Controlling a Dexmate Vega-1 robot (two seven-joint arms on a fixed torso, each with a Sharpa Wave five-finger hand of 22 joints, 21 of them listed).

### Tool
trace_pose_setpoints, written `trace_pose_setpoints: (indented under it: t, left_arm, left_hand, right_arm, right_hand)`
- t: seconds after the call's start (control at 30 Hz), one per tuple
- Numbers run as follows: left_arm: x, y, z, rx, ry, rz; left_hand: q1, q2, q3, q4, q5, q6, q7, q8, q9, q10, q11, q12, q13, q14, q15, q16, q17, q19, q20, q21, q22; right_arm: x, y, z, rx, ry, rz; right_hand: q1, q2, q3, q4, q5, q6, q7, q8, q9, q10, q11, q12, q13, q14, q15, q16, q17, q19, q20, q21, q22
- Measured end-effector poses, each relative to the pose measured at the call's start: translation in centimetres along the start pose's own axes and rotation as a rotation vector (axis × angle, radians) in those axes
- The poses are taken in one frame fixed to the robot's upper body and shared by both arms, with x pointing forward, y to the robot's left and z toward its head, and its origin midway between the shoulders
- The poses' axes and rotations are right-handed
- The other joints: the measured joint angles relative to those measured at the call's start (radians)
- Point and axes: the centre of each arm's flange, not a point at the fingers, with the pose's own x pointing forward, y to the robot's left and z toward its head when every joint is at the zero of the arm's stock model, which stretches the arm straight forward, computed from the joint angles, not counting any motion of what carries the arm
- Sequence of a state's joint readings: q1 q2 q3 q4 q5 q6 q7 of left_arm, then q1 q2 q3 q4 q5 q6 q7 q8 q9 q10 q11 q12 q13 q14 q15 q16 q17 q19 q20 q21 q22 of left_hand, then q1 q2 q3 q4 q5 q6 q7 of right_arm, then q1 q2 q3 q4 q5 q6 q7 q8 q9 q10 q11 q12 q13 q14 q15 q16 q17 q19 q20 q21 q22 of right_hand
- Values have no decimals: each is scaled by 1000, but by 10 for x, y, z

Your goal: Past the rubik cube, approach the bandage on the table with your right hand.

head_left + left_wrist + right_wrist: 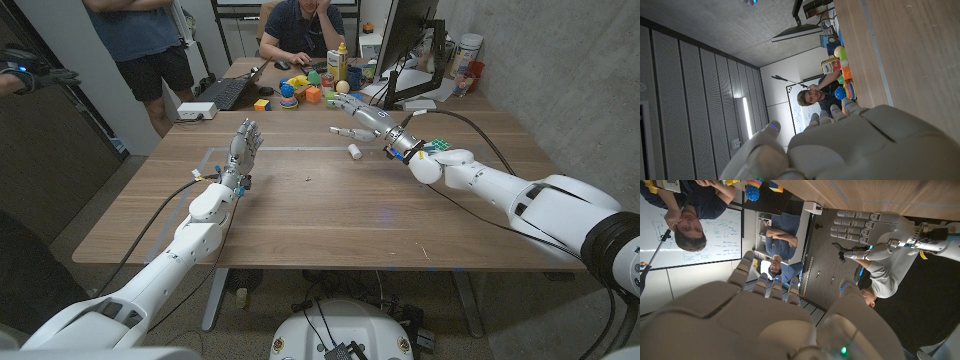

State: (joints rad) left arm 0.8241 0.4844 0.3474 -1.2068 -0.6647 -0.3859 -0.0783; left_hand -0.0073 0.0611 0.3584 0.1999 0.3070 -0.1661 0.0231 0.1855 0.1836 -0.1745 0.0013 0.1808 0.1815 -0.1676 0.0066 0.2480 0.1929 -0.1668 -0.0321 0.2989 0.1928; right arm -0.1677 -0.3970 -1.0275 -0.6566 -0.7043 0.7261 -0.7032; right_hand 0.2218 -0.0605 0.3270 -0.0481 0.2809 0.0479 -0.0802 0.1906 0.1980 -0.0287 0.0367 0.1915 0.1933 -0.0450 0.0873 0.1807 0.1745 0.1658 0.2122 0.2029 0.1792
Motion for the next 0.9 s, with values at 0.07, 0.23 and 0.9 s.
trace_pose_setpoints:
  t: [0.07, 0.23, 0.9]
  left_arm:
    - [0, 0, 0, 1, 0, -1]
    - [1, 0, 0, 3, -1, -2]
    - [4, 0, 4, 12, -7, -1]
  left_hand:
    - [0, 0, 0, 0, 0, 0, 0, 0, 0, 0, 0, 0, 0, 0, 0, 0, 0, 0, 0, 0, 0]
    - [0, 0, 0, 0, 0, 0, 0, 0, 0, 0, 0, 0, 0, 0, 0, 0, -2, 0, 0, 0, 0]
    - [0, 0, 0, 0, 0, 0, 0, 0, 0, 0, 0, 0, 0, 0, 0, 0, -2, 0, 0, 0, 0]
  right_arm:
    - [2, 3, -2, -12, 5, 20]
    - [8, 9, -7, -41, 23, 68]
    - [12, 28, -31, -141, 150, 209]
  right_hand:
    - [0, 0, 0, 0, 0, 0, 0, 0, 0, 2, 5, 0, 0, 1, 1, 2, 0, 7, 0, 0, 0]
    - [0, 0, -3, -3, 0, 0, 0, 0, 0, 5, 8, 0, 0, 8, 7, 5, 0, 18, 0, 4, 0]
    - [18, 9, -10, -4, 0, 32, -16, 14, 0, 39, -14, 14, 0, 51, -11, 19, 0, 94, 4, 21, 0]
